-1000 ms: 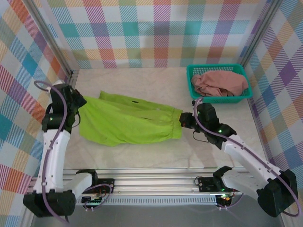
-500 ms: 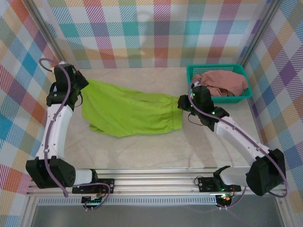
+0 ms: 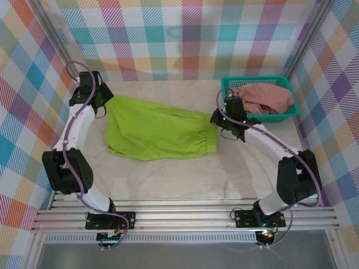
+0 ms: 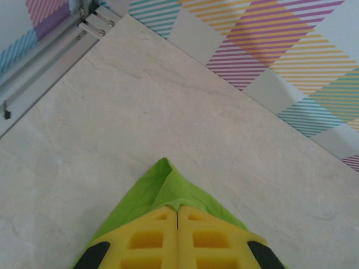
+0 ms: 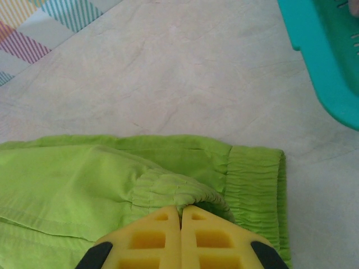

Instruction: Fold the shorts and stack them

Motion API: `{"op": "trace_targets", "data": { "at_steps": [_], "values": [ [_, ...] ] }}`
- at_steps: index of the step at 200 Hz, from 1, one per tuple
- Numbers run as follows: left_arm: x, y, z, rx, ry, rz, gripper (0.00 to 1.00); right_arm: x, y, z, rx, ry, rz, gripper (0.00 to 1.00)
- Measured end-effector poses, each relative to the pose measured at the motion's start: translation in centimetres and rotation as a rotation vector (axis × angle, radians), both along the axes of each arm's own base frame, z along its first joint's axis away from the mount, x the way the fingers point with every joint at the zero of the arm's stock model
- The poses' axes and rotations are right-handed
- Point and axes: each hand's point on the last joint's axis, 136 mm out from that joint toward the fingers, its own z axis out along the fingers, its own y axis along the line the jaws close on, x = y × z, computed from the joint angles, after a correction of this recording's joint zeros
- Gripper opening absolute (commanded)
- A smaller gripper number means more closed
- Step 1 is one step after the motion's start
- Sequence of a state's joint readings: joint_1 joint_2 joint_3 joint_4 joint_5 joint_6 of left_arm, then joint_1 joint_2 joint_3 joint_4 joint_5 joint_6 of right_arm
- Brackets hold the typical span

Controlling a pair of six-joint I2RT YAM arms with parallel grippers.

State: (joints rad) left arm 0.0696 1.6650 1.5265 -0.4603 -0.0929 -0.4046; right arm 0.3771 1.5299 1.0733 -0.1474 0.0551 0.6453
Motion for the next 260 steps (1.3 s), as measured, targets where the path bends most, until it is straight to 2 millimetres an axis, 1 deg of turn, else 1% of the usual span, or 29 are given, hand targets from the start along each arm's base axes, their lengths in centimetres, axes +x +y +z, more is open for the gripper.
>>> {"op": "trace_targets", "data": {
  "at_steps": [9,17,30,35,45,49,55,60,68,79,84,89,95,105,112,122,132,146,156,163,173,185,196,207,209,216,231,242,260],
  "values": [
    [0.7,-0.1,-0.4,-0.003,0.006,-0.005,0.0,0.3,-0.1,-0.3,0.003,0.006,-0.005,0.04],
    [1.4,-0.2,-0.9,-0.006,0.013,-0.009,0.03,0.8,-0.1,-0.6,0.002,0.011,-0.012,0.08],
    [2.4,-0.4,-1.6,-0.008,0.023,-0.016,0.06,1.8,-0.2,-1.1,0.004,0.017,-0.022,0.24],
    [2.9,-0.5,-1.9,-0.011,0.028,-0.018,0.13,2.2,-0.2,-1.3,0.007,0.024,-0.033,0.31],
    [4.0,-0.6,-2.3,-0.018,0.033,-0.022,0.33,3.3,-0.3,-1.4,0.004,0.025,-0.041,0.42],
    [4.5,-0.6,-2.5,-0.02,0.037,-0.026,0.44,3.8,-0.5,-1.5,0.008,0.028,-0.052,0.48],
    [5.4,-0.7,-2.7,-0.024,0.04,-0.03,0.65,4.5,-0.7,-1.4,0.008,0.03,-0.064,0.56],
    [6.3,-0.7,-2.6,-0.027,0.036,-0.035,0.76,5.2,-0.9,-1.2,0.007,0.029,-0.073,0.65],
    [7.8,-0.8,-2.5,-0.036,0.033,-0.045,0.81,6.1,-1.3,-0.7,0.007,0.024,-0.092,0.74],
    [9.7,-1.1,-2.0,-0.044,0.023,-0.067,0.85,6.8,-1.8,0.6,0.003,0.004,-0.103,0.75],
    [10.4,-1.2,-1.7,-0.047,0.02,-0.079,0.9,6.9,-1.9,1.4,0.009,-0.011,-0.105,0.76],
    [10.9,-1.3,-1.2,-0.044,0.012,-0.091,0.99,7.0,-2.1,2.2,0.019,-0.027,-0.108,0.78],
    [11.2,-1.5,-0.8,-0.041,0.006,-0.107,1.0,6.9,-2.1,3.2,0.033,-0.044,-0.105,0.79],
    [10.8,-1.9,0.0,-0.053,0.004,-0.121,1.0,6.5,-1.7,4.8,0.062,-0.068,-0.084,0.81],
    [10.2,-2.2,0.9,-0.065,-0.006,-0.138,1.0,6.0,-0.9,5.9,0.089,-0.086,-0.053,0.82],
    [9.0,-2.9,2.1,-0.09,-0.024,-0.157,1.0,5.2,1.0,7.2,0.128,-0.103,0.013,0.82],
    [7.0,-3.6,3.2,-0.126,-0.033,-0.17,1.0,4.3,3.4,7.9,0.165,-0.105,0.088,0.83],
    [3.9,-4.5,4.5,-0.182,-0.063,-0.177,1.0,3.3,6.8,7.6,0.221,-0.074,0.188,0.83],
    [1.8,-5.1,4.8,-0.223,-0.086,-0.18,1.0,2.8,9.0,6.4,0.249,-0.031,0.244,0.83],
    [0.5,-5.5,4.5,-0.249,-0.093,-0.18,1.0,2.5,10.3,5.2,0.264,0.008,0.274,0.83],
    [-1.0,-5.9,3.3,-0.278,-0.088,-0.174,1.0,2.4,11.4,3.0,0.271,0.068,0.292,0.83],
    [-2.1,-6.4,0.6,-0.312,-0.059,-0.16,1.0,2.5,11.8,-0.1,0.268,0.146,0.287,0.83],
    [-3.0,-6.7,-2.9,-0.339,-0.003,-0.144,1.0,2.6,11.5,-2.6,0.254,0.201,0.271,0.83],
    [-4.2,-7.1,-7.1,-0.36,0.075,-0.124,1.0,2.7,11.1,-4.5,0.236,0.246,0.254,0.83],
    [-4.4,-7.1,-7.5,-0.363,0.084,-0.122,1.0,2.6,11.1,-4.8,0.233,0.254,0.251,0.83],
    [-5.4,-7.3,-9.9,-0.372,0.137,-0.11,1.0,2.6,10.8,-5.7,0.222,0.275,0.242,0.83],
    [-7.0,-7.6,-13.2,-0.382,0.202,-0.093,1.0,3.0,10.5,-6.6,0.208,0.292,0.225,0.83],
    [-7.9,-7.5,-14.7,-0.381,0.23,-0.081,1.0,3.6,10.3,-6.7,0.202,0.289,0.215,0.83],
    [-8.7,-7.2,-16.2,-0.367,0.248,-0.061,1.0,4.7,10.2,-6.5,0.196,0.275,0.203,0.83]
  ]
}}
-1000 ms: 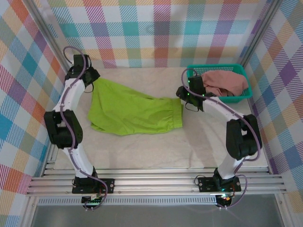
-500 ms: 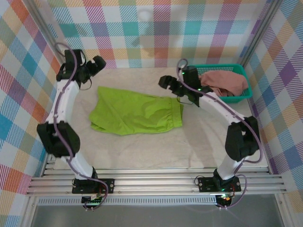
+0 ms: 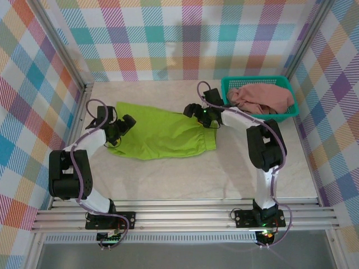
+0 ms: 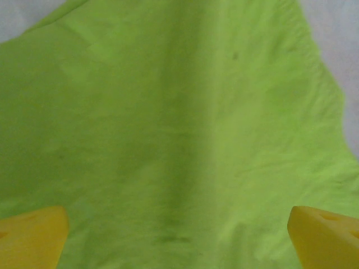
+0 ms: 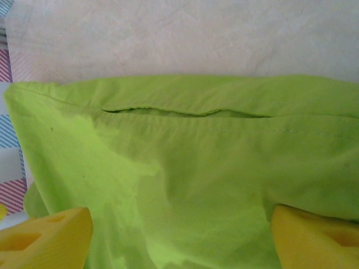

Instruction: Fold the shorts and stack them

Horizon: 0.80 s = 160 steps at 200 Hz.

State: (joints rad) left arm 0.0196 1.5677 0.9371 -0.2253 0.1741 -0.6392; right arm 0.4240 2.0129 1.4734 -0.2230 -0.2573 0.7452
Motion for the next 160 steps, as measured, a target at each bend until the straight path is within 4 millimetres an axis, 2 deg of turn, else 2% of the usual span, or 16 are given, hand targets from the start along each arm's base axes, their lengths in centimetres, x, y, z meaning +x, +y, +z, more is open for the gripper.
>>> {"op": "trace_targets", "data": {
  "at_steps": [33,57,122,160],
  "values": [
    [-1.6,0.8,-2.6,0.042,0.039,0.026,1.0,1.1,-1.0,-0.7,-0.015,0.007,-0.03,0.83],
    [-3.8,1.5,-4.6,0.076,0.087,0.048,1.0,1.4,-1.7,-1.1,-0.019,0.015,-0.044,0.83],
    [-7.6,2.7,-4.2,0.124,0.058,0.111,1.0,1.5,-2.0,-1.6,-0.027,0.025,-0.051,0.85],
    [-9.3,3.6,-2.5,0.16,0.019,0.151,1.0,1.5,-2.0,-1.5,-0.014,0.024,-0.047,0.86]
  ]
}}
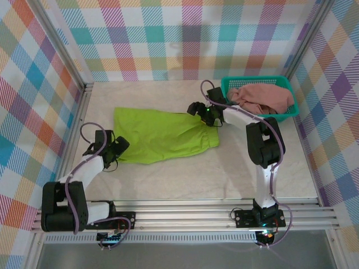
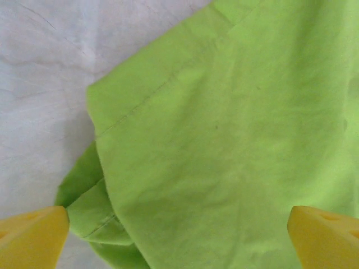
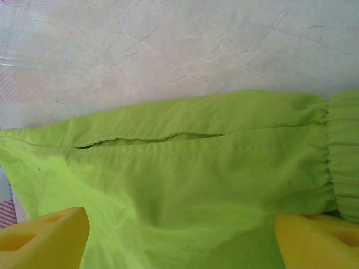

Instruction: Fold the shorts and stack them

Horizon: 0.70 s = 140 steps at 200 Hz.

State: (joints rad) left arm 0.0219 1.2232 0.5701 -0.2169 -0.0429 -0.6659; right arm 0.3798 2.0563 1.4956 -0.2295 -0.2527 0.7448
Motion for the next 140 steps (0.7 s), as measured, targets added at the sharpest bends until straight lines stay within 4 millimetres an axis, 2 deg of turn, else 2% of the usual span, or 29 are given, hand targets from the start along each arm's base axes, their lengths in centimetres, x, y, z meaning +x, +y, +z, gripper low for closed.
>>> {"op": "trace_targets", "data": {
  "at_steps": [20,33,60,75,87,100,118,140],
  "values": [
    [0.2,0.0,2.2,0.001,-0.043,-0.004,1.0,-0.3,0.2,0.6,0.016,-0.007,0.01,0.87],
    [0.9,-0.5,4.6,-0.017,-0.104,-0.021,1.0,-0.9,0.0,1.6,0.024,-0.019,0.014,0.88],
    [3.2,-1.8,9.7,-0.077,-0.244,-0.073,1.0,-2.6,-0.5,6.0,0.061,-0.099,0.018,0.88],
    [4.1,-2.5,11.1,-0.109,-0.293,-0.097,1.0,-3.1,-0.6,8.3,0.089,-0.147,0.024,0.88],
    [4.8,-2.9,11.2,-0.133,-0.305,-0.107,1.0,-3.2,-0.6,9.0,0.1,-0.166,0.028,0.88],
    [5.5,-3.3,10.2,-0.157,-0.287,-0.117,1.0,-3.3,-0.6,8.6,0.099,-0.165,0.028,0.88],
    [6.4,-3.8,7.9,-0.186,-0.247,-0.128,1.0,-4.5,-1.1,6.1,0.077,-0.109,0.025,0.88],
    [6.4,-3.9,4.7,-0.199,-0.181,-0.125,1.0,-6.1,-1.9,2.3,0.04,-0.025,0.017,0.88]
  ]
}}
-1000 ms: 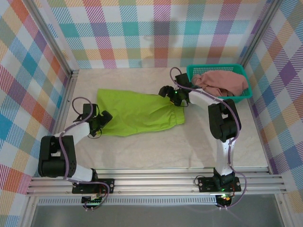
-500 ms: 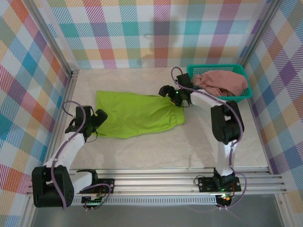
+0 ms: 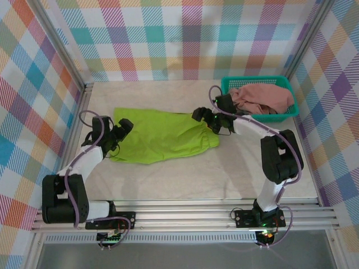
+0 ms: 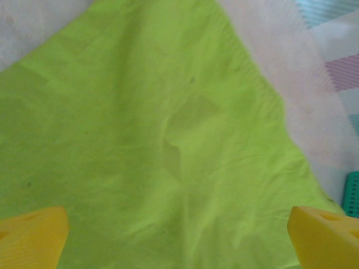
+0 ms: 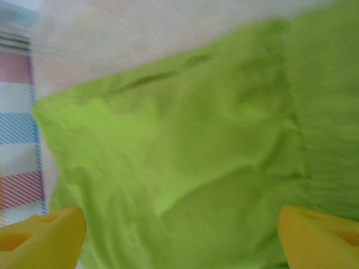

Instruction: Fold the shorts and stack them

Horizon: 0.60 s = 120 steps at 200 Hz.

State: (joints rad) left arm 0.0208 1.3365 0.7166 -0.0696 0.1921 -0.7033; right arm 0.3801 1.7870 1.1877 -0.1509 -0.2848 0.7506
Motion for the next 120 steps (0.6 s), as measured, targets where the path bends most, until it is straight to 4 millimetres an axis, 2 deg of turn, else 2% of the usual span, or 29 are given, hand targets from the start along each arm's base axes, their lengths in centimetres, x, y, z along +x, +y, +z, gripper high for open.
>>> {"op": "trace_targets", "data": {
  "at_steps": [18,39,64,86,120],
  "values": [
    [-0.2,0.0,-2.2,-0.002,0.045,-0.001,1.0,-1.3,-0.7,-2.7,-0.031,0.059,-0.007,0.88],
    [-0.7,0.0,-4.4,0.0,0.095,0.002,1.0,-2.3,-1.3,-4.4,-0.054,0.094,-0.014,0.89],
    [-1.8,0.5,-6.3,0.017,0.147,0.019,1.0,-2.2,-1.4,-4.6,-0.049,0.08,-0.018,0.89],
    [-2.3,0.8,-6.3,0.028,0.141,0.032,1.0,-2.1,-1.4,-4.6,-0.037,0.07,-0.016,0.89],
    [-4.3,1.5,-6.4,0.055,0.147,0.059,1.0,-2.3,-0.9,-4.4,0.006,0.057,-0.012,0.89]
  ]
}}
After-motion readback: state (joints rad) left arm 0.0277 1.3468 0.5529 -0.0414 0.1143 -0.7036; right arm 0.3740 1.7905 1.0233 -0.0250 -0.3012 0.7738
